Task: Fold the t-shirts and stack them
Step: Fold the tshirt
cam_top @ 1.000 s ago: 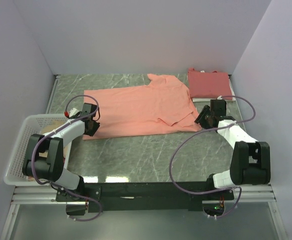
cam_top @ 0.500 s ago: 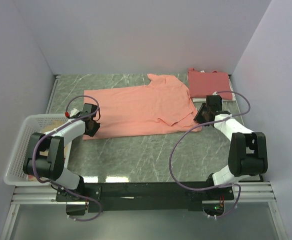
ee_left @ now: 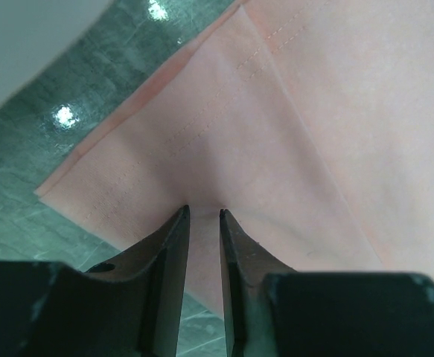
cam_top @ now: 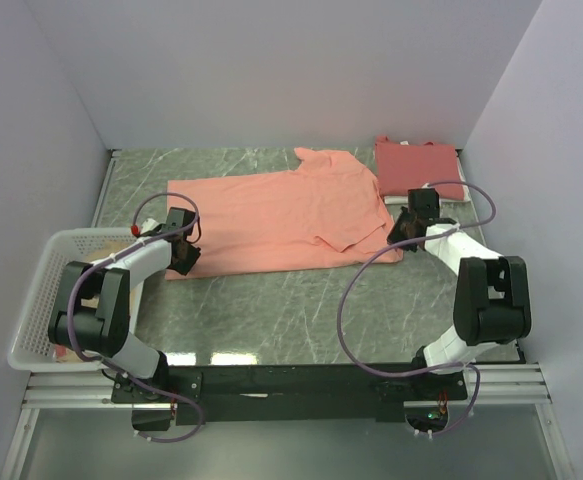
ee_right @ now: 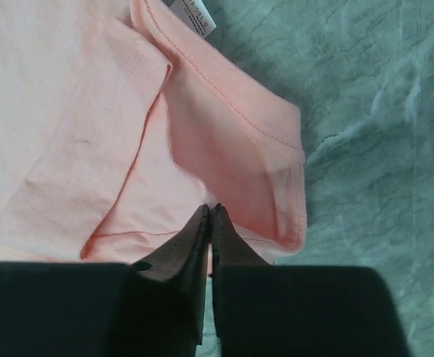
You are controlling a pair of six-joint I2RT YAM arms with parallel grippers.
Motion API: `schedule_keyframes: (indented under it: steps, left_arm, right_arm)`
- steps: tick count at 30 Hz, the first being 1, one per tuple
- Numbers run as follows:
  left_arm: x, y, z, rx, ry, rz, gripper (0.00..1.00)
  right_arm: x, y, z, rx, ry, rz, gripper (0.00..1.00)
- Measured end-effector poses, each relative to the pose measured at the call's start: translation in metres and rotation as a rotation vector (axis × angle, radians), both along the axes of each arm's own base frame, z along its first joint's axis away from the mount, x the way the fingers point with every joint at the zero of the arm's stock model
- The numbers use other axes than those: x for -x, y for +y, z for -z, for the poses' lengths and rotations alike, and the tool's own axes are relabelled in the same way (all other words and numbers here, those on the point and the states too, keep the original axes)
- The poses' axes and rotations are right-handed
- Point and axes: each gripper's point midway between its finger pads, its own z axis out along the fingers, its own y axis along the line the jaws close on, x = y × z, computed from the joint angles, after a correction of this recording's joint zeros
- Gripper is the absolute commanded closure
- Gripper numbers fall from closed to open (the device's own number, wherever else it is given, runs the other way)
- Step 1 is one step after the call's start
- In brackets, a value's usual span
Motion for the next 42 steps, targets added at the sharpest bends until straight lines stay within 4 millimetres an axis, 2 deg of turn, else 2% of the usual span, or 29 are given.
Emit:
schedule_keyframes:
  steps: [11,15,21,23,24,27,31,33,37,42]
  left_arm:
    - [0.0,0.005,0.001,0.001,0.004,-0.017,0.71]
    - [0.0,0.005,0.001,0.0,0.004,-0.019,0.71]
    - [0.0,0.006,0.002,0.0,0.004,-0.019,0.71]
    - [0.0,0.006,0.002,0.001,0.004,-0.019,0.71]
    - [0.0,0.006,0.002,0.001,0.004,-0.018,0.71]
    - [0.0,0.006,0.002,0.004,0.005,-0.017,0.71]
    - [0.0,0.006,0.002,0.009,0.006,-0.018,0.71]
    - [0.0,0.006,0.002,0.009,0.006,-0.017,0.71]
    - [0.0,0.006,0.002,0.009,0.006,-0.017,0.71]
    - [0.0,0.006,0.002,0.015,0.007,-0.019,0.71]
  right_arm:
    - [-0.015,-0.014,-0.002,0.081,0.054,0.03,1.0]
    - [-0.017,-0.018,0.004,0.113,0.085,0.035,1.0]
    - [-0.01,-0.021,0.02,0.135,0.144,0.033,0.87]
    - [-0.008,-0.022,0.023,0.141,0.163,0.035,0.76]
    - [-0.008,-0.023,0.023,0.143,0.165,0.04,0.65]
    - [-0.009,-0.027,0.02,0.163,0.159,0.057,0.49]
    - [-0.007,-0.027,0.004,0.186,0.129,0.068,0.48]
    - [-0.009,-0.019,-0.009,0.192,0.092,0.06,0.48]
    - [-0.015,0.019,-0.032,0.181,0.014,-0.002,0.48]
    - [-0.016,0.065,-0.036,0.111,-0.025,-0.063,0.46]
